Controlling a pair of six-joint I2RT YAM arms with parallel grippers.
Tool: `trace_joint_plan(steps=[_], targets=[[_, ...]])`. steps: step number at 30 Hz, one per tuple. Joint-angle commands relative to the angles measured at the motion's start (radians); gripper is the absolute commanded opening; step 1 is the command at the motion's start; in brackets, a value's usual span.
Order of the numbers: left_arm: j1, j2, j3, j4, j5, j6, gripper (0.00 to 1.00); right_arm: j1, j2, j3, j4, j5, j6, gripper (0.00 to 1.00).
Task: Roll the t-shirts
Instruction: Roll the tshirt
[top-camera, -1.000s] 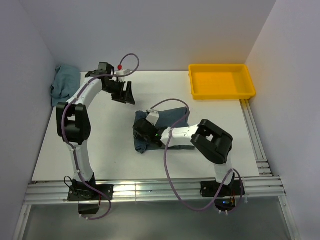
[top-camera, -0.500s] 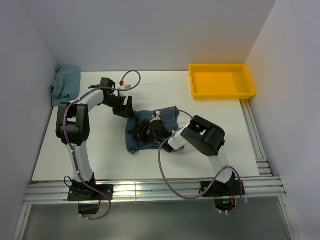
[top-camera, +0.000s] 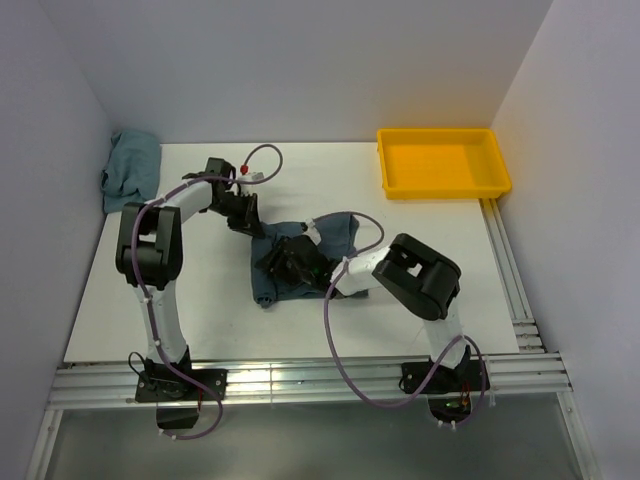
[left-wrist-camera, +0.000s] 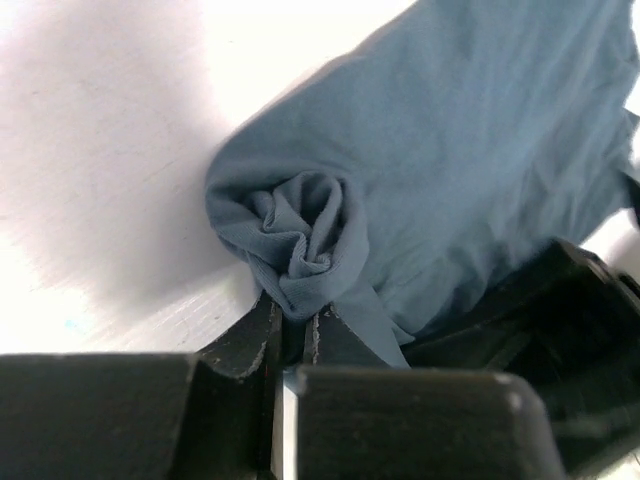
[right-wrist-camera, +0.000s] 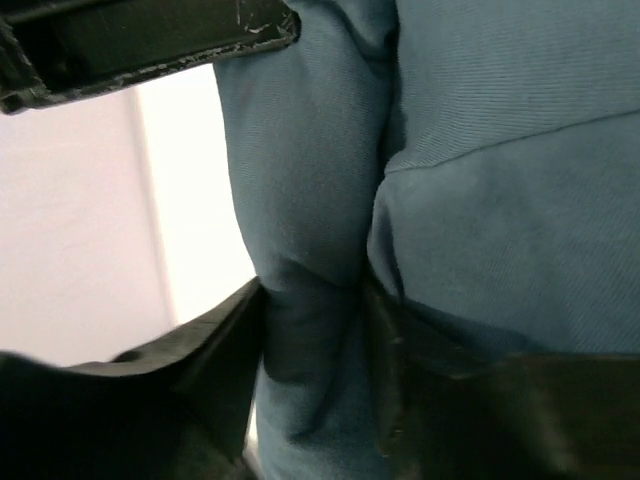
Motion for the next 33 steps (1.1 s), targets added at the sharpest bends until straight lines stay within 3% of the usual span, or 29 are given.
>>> trace_joint_plan(steps=[1, 5, 15, 24, 33], targets=[[-0.027, -0.045, 0.036, -0.005, -0.153, -0.016, 0.00, 0.054, -0.060, 0.120, -0.405, 0.163, -0.130, 0.53], [-0.070, -0.076, 0.013, -0.014, -0.198, -0.027, 0.00, 0.126, -0.046, 0.307, -0.719, 0.366, -0.202, 0.64], [-0.097, -0.079, 0.043, -0.040, -0.246, -0.027, 0.00, 0.204, 0.034, 0.683, -1.213, 0.651, -0.250, 0.64], [-0.121, -0.066, 0.089, -0.074, -0.264, -0.070, 0.00, 0.212, 0.181, 0.901, -1.322, 0.742, -0.306, 0.64], [-0.130, -0.051, 0.109, -0.091, -0.276, -0.067, 0.00, 0.212, 0.261, 0.938, -1.321, 0.741, -0.323, 0.59]])
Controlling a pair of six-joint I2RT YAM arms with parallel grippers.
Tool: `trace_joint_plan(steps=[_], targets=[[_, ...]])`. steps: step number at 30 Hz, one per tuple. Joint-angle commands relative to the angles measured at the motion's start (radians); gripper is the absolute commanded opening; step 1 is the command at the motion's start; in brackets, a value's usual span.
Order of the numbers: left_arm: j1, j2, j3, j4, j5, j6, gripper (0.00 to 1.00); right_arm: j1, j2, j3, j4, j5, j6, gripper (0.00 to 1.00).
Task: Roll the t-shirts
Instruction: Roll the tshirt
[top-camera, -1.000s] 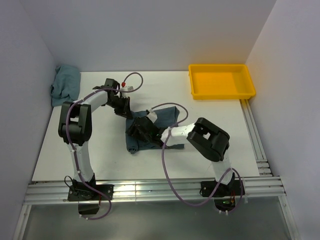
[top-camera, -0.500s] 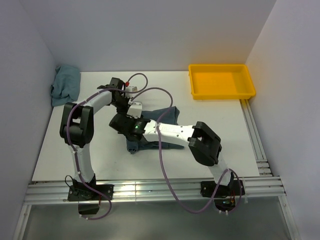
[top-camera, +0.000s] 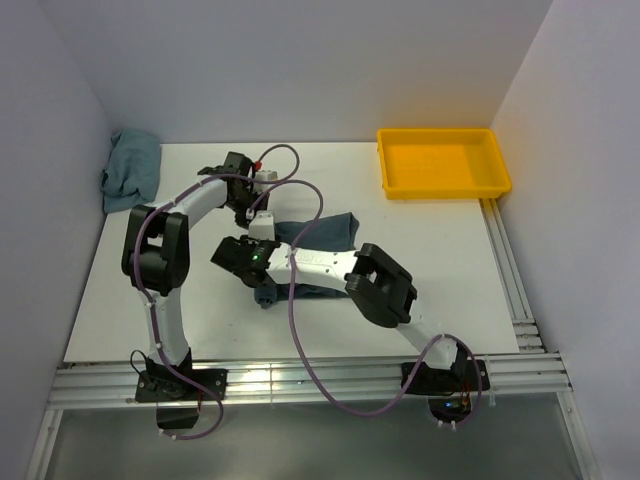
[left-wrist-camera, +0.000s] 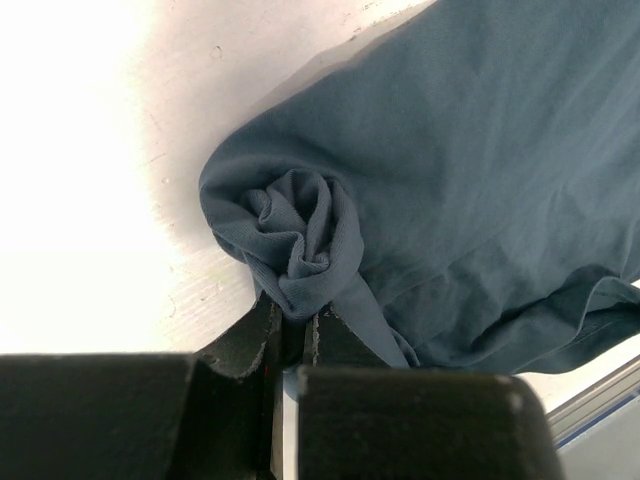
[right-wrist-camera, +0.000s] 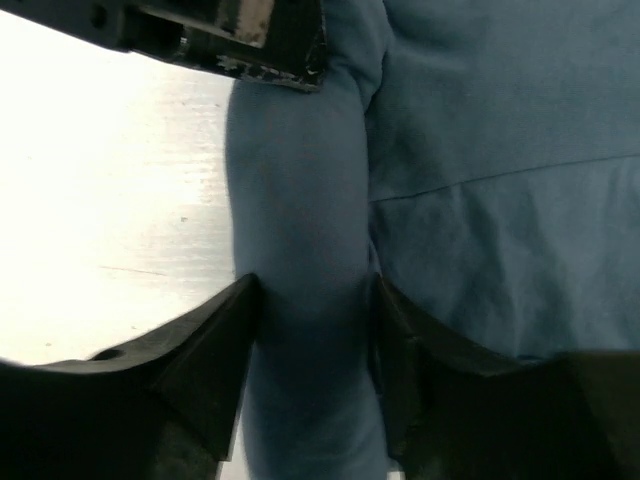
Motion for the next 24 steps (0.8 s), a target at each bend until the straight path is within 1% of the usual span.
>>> trace_joint_plan(steps=[1, 4, 5, 6, 8, 9, 10, 11, 12, 14, 15, 16, 17, 18, 19, 20, 21, 22, 23, 24], targets=[[-0.009, -0.009, 0.043, -0.010, -0.010, -0.009, 0.00, 0.004, 0.008, 0.044, -0.032, 0.056, -0.008, 0.54], [-0.009, -0.011, 0.040, -0.007, -0.002, -0.005, 0.00, 0.002, -0.012, -0.013, 0.008, 0.034, 0.002, 0.50], [-0.009, -0.012, 0.039, -0.006, 0.006, -0.003, 0.02, 0.002, -0.041, -0.039, 0.032, 0.010, 0.007, 0.49], [-0.009, -0.019, 0.036, -0.004, 0.010, -0.001, 0.06, -0.001, -0.059, -0.104, 0.096, -0.008, 0.007, 0.47], [-0.009, -0.022, 0.037, 0.002, 0.024, 0.002, 0.13, -0.012, -0.117, -0.175, 0.170, -0.042, 0.007, 0.46], [-0.009, -0.028, 0.039, -0.001, 0.026, 0.003, 0.15, -0.016, -0.135, -0.241, 0.233, -0.079, 0.012, 0.45], [-0.009, -0.029, 0.043, 0.001, 0.030, 0.008, 0.18, -0.021, -0.151, -0.270, 0.261, -0.096, 0.016, 0.42], [-0.006, -0.035, 0.043, 0.007, 0.038, 0.009, 0.26, -0.036, -0.184, -0.304, 0.294, -0.120, 0.024, 0.39], [-0.001, -0.048, 0.042, 0.013, 0.050, 0.009, 0.29, -0.042, -0.201, -0.370, 0.360, -0.156, 0.030, 0.38], [0.011, -0.069, 0.045, 0.028, 0.064, 0.009, 0.32, -0.068, -0.250, -0.437, 0.432, -0.199, 0.044, 0.36], [0.017, -0.077, 0.043, 0.033, 0.087, 0.009, 0.34, -0.076, -0.268, -0.514, 0.521, -0.250, 0.048, 0.36], [0.033, -0.085, 0.040, 0.039, 0.108, 0.009, 0.38, -0.085, -0.303, -0.555, 0.572, -0.280, 0.055, 0.36], [0.042, -0.100, 0.037, 0.054, 0.119, 0.008, 0.46, -0.108, -0.320, -0.598, 0.625, -0.309, 0.074, 0.36], [0.053, -0.108, 0.028, 0.059, 0.159, 0.009, 0.50, -0.121, -0.336, -0.682, 0.734, -0.378, 0.085, 0.36], [0.072, -0.117, 0.019, 0.068, 0.179, 0.009, 0.54, -0.134, -0.360, -0.724, 0.789, -0.407, 0.097, 0.36], [0.082, -0.129, 0.010, 0.076, 0.188, 0.009, 0.60, -0.162, -0.369, -0.799, 0.843, -0.441, 0.125, 0.36], [0.089, -0.134, -0.009, 0.088, 0.206, 0.043, 0.62, -0.176, -0.377, -0.833, 0.945, -0.466, 0.140, 0.36], [0.105, -0.138, -0.021, 0.093, 0.248, 0.052, 0.67, -0.187, -0.385, -0.864, 0.994, -0.513, 0.154, 0.36], [0.111, -0.147, -0.046, 0.097, 0.263, 0.060, 0.69, -0.208, -0.385, -0.911, 1.072, -0.536, 0.180, 0.36], [0.114, -0.154, -0.061, 0.112, 0.280, 0.078, 0.70, -0.219, -0.382, -0.931, 1.110, -0.553, 0.191, 0.36]])
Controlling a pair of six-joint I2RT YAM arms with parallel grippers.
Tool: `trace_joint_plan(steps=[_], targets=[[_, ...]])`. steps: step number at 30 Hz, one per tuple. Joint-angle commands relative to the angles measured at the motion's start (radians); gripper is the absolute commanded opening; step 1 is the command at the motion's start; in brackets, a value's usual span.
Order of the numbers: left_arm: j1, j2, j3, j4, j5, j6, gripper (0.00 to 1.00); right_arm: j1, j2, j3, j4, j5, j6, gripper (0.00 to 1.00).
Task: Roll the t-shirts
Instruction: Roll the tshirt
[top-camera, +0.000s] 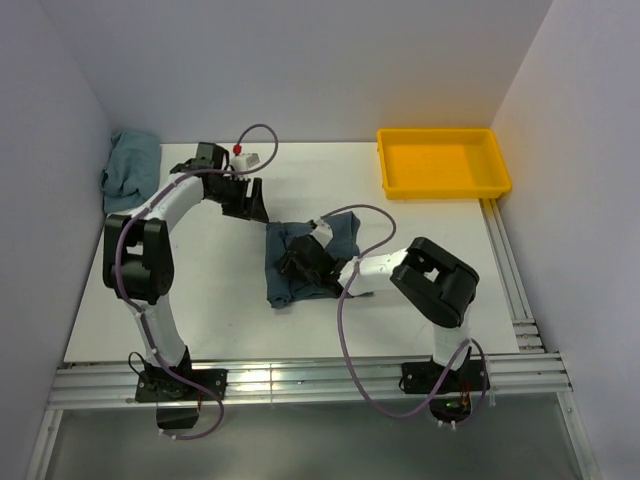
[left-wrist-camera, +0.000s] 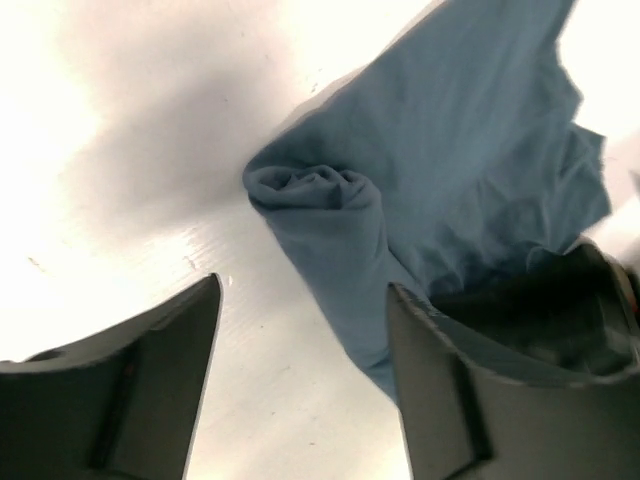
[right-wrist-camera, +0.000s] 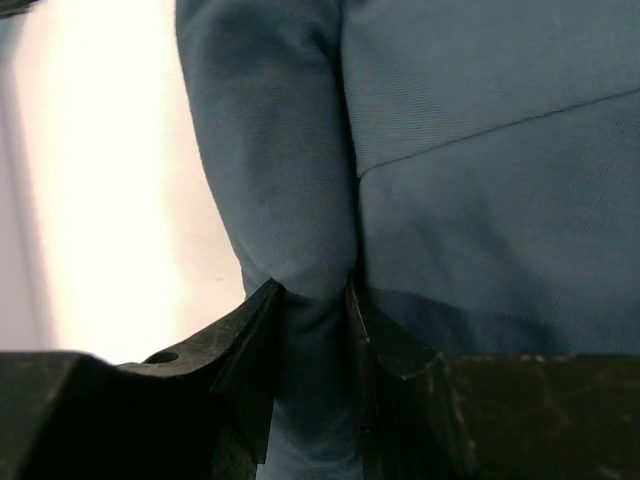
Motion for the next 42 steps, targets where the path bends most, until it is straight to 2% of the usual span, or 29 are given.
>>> trace_joint_plan(steps=[1, 4, 11, 15, 18, 19, 21, 22, 24, 25, 27, 28, 29, 32, 42], targets=[[0.028, -0.069, -0.056, 0.058, 0.156, 0.064, 0.73, -0.048, 0.004, -0.110, 0.233, -0.157, 0.084, 0.36], [0.029, -0.070, -0.122, 0.113, 0.194, 0.079, 0.76, -0.076, 0.044, -0.167, 0.380, -0.213, 0.121, 0.35], [0.028, 0.037, -0.220, 0.236, 0.270, 0.065, 0.77, -0.119, 0.179, -0.276, 0.739, -0.337, 0.271, 0.34], [0.025, 0.080, -0.222, 0.266, 0.265, 0.044, 0.76, -0.124, 0.211, -0.278, 0.752, -0.348, 0.285, 0.34], [0.019, 0.099, -0.204, 0.272, 0.224, 0.026, 0.72, -0.122, 0.202, -0.273, 0.726, -0.347, 0.273, 0.34], [0.016, 0.100, -0.197, 0.269, 0.211, 0.021, 0.67, -0.124, 0.196, -0.272, 0.717, -0.343, 0.261, 0.34], [0.003, 0.099, -0.179, 0.253, 0.155, 0.006, 0.57, -0.122, 0.170, -0.258, 0.651, -0.328, 0.244, 0.34], [-0.001, 0.096, -0.174, 0.247, 0.138, 0.006, 0.47, -0.122, 0.158, -0.250, 0.616, -0.321, 0.218, 0.34], [-0.015, 0.080, -0.165, 0.224, 0.100, 0.003, 0.36, -0.113, 0.112, -0.218, 0.490, -0.293, 0.182, 0.37], [-0.021, 0.073, -0.161, 0.210, 0.064, 0.003, 0.23, -0.108, 0.096, -0.178, 0.433, -0.252, 0.140, 0.39], [-0.035, 0.065, -0.144, 0.174, 0.047, 0.003, 0.14, -0.085, 0.067, -0.117, 0.193, -0.189, 0.098, 0.45], [-0.038, 0.056, -0.141, 0.163, 0.026, 0.003, 0.05, -0.073, 0.049, -0.077, 0.099, -0.152, 0.060, 0.48], [-0.043, 0.050, -0.138, 0.155, 0.009, 0.003, 0.03, -0.061, 0.042, 0.004, -0.066, -0.062, 0.040, 0.54], [-0.056, 0.017, -0.144, 0.146, -0.069, 0.004, 0.00, -0.006, 0.035, 0.134, -0.313, 0.070, 0.004, 0.60], [-0.104, -0.018, -0.102, 0.065, -0.169, 0.003, 0.00, 0.083, -0.025, 0.333, -0.693, 0.325, -0.008, 0.64]])
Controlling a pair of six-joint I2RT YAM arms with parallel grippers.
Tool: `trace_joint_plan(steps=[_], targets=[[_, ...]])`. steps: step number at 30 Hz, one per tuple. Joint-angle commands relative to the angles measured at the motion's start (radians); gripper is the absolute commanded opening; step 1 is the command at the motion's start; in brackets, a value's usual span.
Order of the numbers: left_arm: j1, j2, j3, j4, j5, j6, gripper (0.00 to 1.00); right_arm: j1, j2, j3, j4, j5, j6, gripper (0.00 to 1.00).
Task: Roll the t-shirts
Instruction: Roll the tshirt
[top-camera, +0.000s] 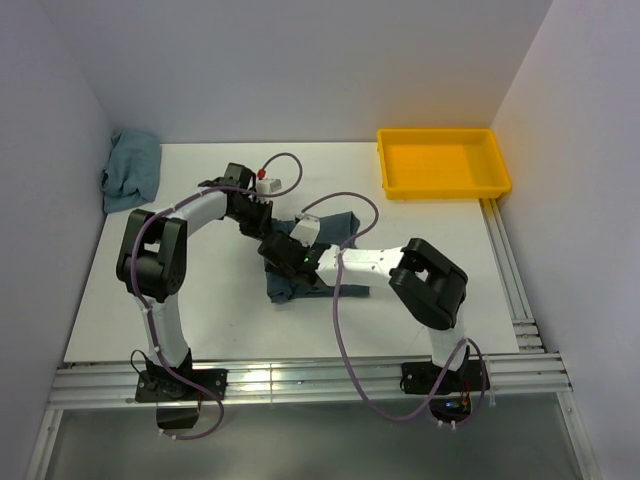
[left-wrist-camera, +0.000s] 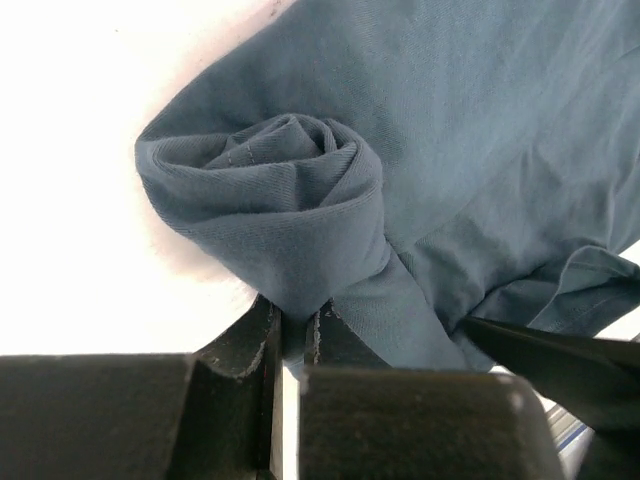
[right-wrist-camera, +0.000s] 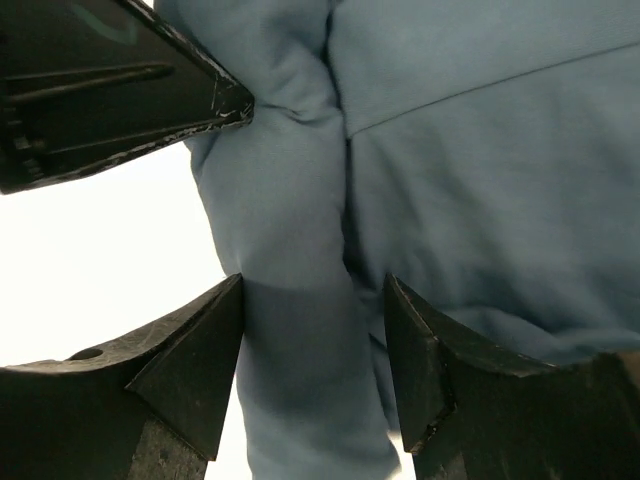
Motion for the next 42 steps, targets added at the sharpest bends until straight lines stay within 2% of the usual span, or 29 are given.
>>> trace_joint_plan(steps=[1, 7, 15, 19, 27, 31, 38, 41, 42], targets=[[-0.005, -0.044, 0.046, -0.041, -0.089, 0.014, 0.00, 0.024, -0.073, 0.089, -0.247, 0.181, -0.045, 0.64], [-0.025, -0.040, 0.073, -0.069, -0.121, -0.025, 0.00, 0.041, -0.050, 0.146, -0.204, 0.197, -0.146, 0.63], [-0.042, -0.009, 0.113, -0.098, -0.115, -0.037, 0.00, 0.069, 0.090, 0.304, -0.207, 0.220, -0.246, 0.60], [-0.046, 0.002, 0.124, -0.107, -0.120, -0.036, 0.00, 0.080, 0.179, 0.418, -0.282, 0.251, -0.249, 0.59], [-0.048, 0.020, 0.147, -0.121, -0.115, -0.036, 0.01, 0.095, 0.272, 0.458, -0.376, 0.281, -0.209, 0.59], [-0.048, 0.029, 0.162, -0.125, -0.114, -0.032, 0.09, 0.112, 0.308, 0.501, -0.460, 0.312, -0.191, 0.59], [-0.048, 0.054, 0.205, -0.152, -0.103, -0.028, 0.18, 0.126, 0.320, 0.473, -0.466, 0.280, -0.180, 0.56], [-0.048, 0.063, 0.222, -0.162, -0.102, -0.025, 0.25, 0.127, 0.326, 0.473, -0.488, 0.283, -0.171, 0.54], [-0.046, 0.065, 0.225, -0.165, -0.100, -0.025, 0.32, 0.127, 0.326, 0.475, -0.493, 0.283, -0.172, 0.54]])
